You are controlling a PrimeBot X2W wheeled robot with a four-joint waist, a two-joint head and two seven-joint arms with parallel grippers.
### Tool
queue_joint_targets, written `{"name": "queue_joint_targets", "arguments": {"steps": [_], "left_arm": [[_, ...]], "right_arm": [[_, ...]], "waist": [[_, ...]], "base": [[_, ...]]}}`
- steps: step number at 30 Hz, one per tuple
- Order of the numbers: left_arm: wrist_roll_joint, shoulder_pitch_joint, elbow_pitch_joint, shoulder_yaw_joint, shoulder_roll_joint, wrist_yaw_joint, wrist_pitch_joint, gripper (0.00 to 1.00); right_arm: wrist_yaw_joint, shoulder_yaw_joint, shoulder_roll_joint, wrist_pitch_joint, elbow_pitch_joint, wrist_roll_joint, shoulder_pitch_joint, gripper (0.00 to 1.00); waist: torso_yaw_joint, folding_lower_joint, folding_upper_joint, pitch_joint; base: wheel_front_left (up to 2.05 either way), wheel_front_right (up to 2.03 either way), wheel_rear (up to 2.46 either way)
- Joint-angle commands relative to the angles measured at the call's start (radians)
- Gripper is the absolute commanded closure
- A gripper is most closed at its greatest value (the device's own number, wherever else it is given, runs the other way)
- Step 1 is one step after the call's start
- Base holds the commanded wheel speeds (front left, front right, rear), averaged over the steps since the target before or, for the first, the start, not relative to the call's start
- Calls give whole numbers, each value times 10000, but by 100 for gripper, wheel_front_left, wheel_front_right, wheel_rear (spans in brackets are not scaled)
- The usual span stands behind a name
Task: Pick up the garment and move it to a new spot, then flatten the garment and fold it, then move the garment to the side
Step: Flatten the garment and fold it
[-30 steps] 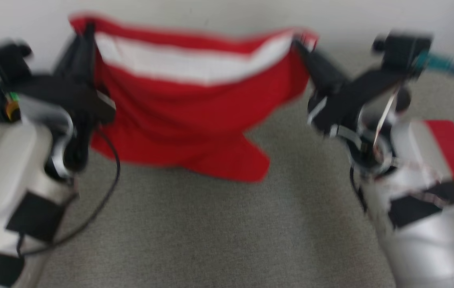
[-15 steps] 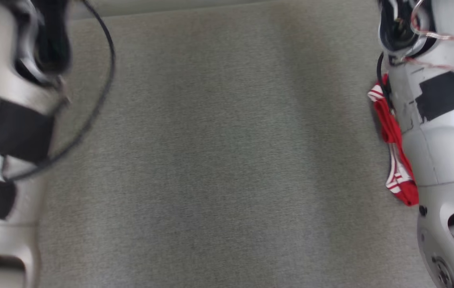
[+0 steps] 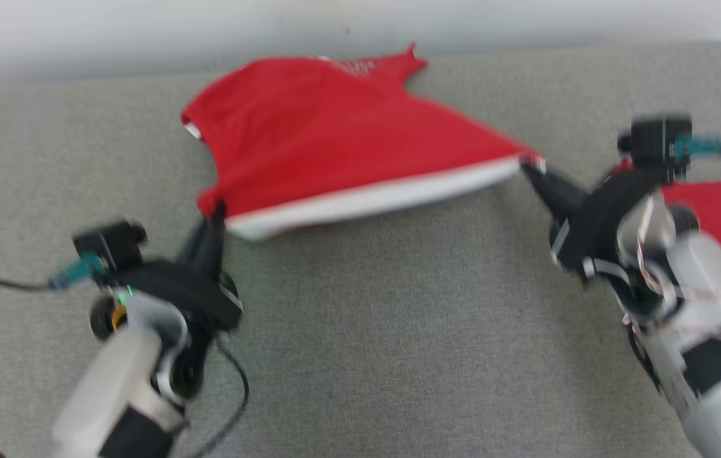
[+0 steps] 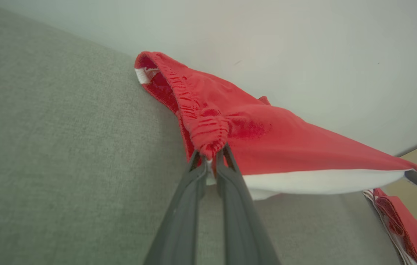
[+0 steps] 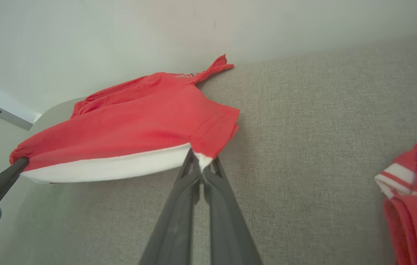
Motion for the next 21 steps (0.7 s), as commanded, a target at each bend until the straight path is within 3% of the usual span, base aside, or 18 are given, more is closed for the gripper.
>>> {"name": "queue_joint_targets", "arguments": {"steps": [1,5,10,15,21], "left_arm": [[163,757,-273,-206,104,192,149,100],[297,2091,-889,-540,341,625,410,100],[347,3454,-1749,-714,685,1176,561,100],[367,5279,-3346,-721,1113,2081,478,100],[579,6954,-5410,-767,1711,3100,596,100]], "right_arm": [[-26,-241,-388,405,-649,46,1038,100],[-26,-831,-675,1157,-1815,-235,2879,100],[-28,-1775,-560,1901,-2963,-666,4742,100],[-31,-3236,82,3018,-4753,-1313,7057,100],[-34,-4727,1373,4457,-7312,-2148,9108,100]], "waist": [[193,1,-1,-916],[169,1,-1,-1741],[142,1,-1,-2530],[197,1,-1,-3112],[237,1,-1,-3271]], "base": [[0,0,0],[0,0,0],[0,0,0],[0,0,0],[0,0,0]]}}
